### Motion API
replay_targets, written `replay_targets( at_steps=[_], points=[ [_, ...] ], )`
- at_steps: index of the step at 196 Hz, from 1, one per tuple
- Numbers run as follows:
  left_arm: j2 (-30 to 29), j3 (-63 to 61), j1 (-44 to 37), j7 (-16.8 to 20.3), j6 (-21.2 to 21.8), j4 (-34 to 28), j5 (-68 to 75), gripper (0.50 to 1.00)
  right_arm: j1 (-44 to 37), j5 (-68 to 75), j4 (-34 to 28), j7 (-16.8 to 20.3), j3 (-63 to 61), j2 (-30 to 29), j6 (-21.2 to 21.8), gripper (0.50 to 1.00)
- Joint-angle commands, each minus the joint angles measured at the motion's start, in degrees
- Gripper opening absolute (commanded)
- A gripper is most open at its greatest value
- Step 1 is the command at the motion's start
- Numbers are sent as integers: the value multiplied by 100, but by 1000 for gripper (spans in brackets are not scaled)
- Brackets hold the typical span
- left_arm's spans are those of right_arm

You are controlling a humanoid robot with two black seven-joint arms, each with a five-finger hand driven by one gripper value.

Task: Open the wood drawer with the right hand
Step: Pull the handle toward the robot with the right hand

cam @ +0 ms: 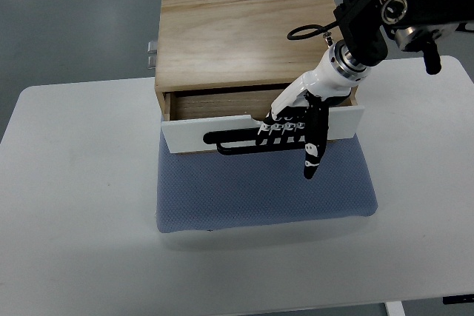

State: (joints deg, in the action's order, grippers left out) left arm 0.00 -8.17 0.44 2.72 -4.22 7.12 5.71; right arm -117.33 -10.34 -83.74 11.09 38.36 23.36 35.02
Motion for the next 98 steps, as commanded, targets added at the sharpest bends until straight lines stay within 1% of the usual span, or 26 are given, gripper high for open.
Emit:
replay_targets(
  at_steps=[1,98],
  points=[
    [0,0,0,0,0,0,0,1000,-53,-3,-90,-10,-4,19,-2,944],
    [0,0,0,0,0,0,0,1000,-124,-3,-292,-36,-4,212,-2,944]
  ],
)
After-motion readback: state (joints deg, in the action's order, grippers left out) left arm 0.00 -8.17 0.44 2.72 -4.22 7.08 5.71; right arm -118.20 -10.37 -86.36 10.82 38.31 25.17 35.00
